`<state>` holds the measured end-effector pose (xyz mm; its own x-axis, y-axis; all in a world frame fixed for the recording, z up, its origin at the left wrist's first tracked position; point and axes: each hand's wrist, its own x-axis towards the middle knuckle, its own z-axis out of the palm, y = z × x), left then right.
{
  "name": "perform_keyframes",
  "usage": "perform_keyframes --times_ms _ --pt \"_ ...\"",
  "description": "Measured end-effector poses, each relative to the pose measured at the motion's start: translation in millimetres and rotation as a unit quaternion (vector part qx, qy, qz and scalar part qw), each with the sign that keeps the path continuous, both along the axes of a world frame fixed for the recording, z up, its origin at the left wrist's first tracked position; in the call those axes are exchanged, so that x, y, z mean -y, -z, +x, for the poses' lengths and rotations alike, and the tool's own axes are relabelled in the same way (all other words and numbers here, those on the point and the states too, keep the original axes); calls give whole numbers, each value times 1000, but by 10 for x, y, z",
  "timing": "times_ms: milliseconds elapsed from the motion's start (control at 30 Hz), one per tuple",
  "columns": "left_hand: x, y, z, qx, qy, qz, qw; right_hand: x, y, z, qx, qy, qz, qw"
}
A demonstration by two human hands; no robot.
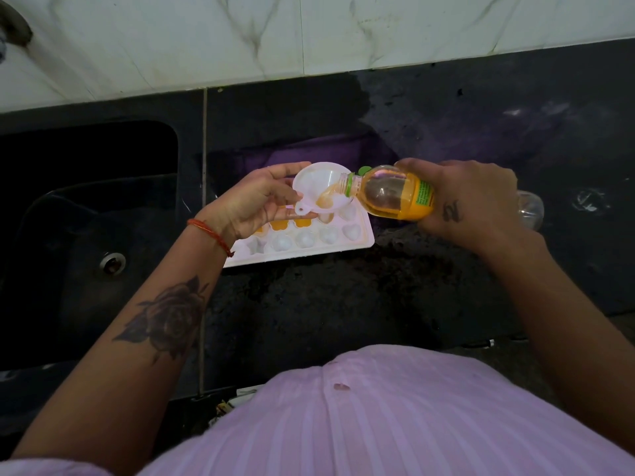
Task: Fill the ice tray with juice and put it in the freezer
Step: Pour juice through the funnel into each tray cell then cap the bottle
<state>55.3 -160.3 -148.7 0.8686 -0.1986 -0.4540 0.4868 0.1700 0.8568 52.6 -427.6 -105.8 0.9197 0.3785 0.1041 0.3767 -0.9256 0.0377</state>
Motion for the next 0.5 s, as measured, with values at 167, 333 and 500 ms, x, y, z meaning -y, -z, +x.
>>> perform_keyframes --times_ms 167,333,500 --pt "5 -38 -12 0 -12 -7 1000 10 1 6 -36 3 26 999" --pt "30 -73 -4 3 -22 -37 999 38 -16 -8 -70 19 69 995" --pt "127 -67 41 9 -17 -46 999 120 -36 -23 -60 36 74 995"
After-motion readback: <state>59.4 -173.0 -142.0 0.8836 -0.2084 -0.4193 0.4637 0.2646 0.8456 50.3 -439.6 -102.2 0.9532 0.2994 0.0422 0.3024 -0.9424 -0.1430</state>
